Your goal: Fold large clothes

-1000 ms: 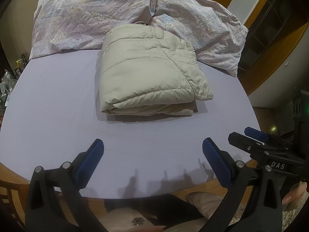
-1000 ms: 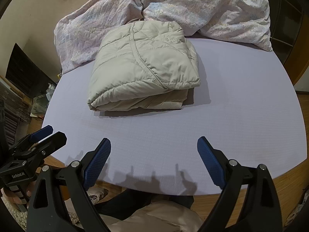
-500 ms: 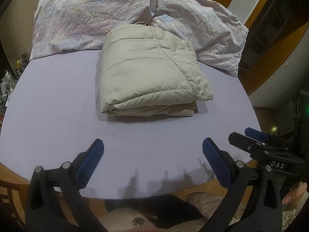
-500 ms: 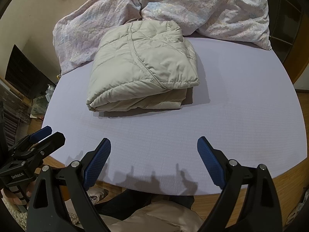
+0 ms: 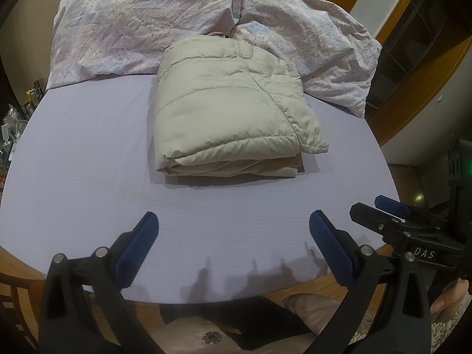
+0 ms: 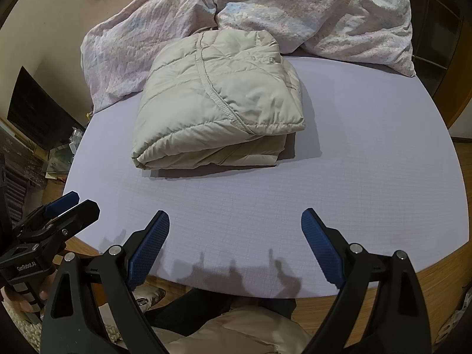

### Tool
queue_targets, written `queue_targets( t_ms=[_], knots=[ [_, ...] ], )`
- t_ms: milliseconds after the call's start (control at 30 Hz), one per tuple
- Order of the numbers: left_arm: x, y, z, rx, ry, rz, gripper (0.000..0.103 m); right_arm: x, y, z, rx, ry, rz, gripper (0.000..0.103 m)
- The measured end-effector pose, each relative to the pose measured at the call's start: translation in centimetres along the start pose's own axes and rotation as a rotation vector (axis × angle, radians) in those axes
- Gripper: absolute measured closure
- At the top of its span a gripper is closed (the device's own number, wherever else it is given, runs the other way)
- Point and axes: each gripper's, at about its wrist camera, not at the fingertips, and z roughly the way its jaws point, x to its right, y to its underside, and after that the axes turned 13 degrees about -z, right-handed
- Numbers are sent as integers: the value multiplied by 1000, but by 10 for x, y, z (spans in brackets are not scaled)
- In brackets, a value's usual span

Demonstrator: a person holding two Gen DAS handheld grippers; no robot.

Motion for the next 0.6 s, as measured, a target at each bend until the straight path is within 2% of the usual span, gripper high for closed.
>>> queue_targets(
  t_ms=[600],
  knots=[
    [0, -1, -1, 0, -1, 1, 2, -2, 0, 1, 1, 1, 2, 10]
  ],
)
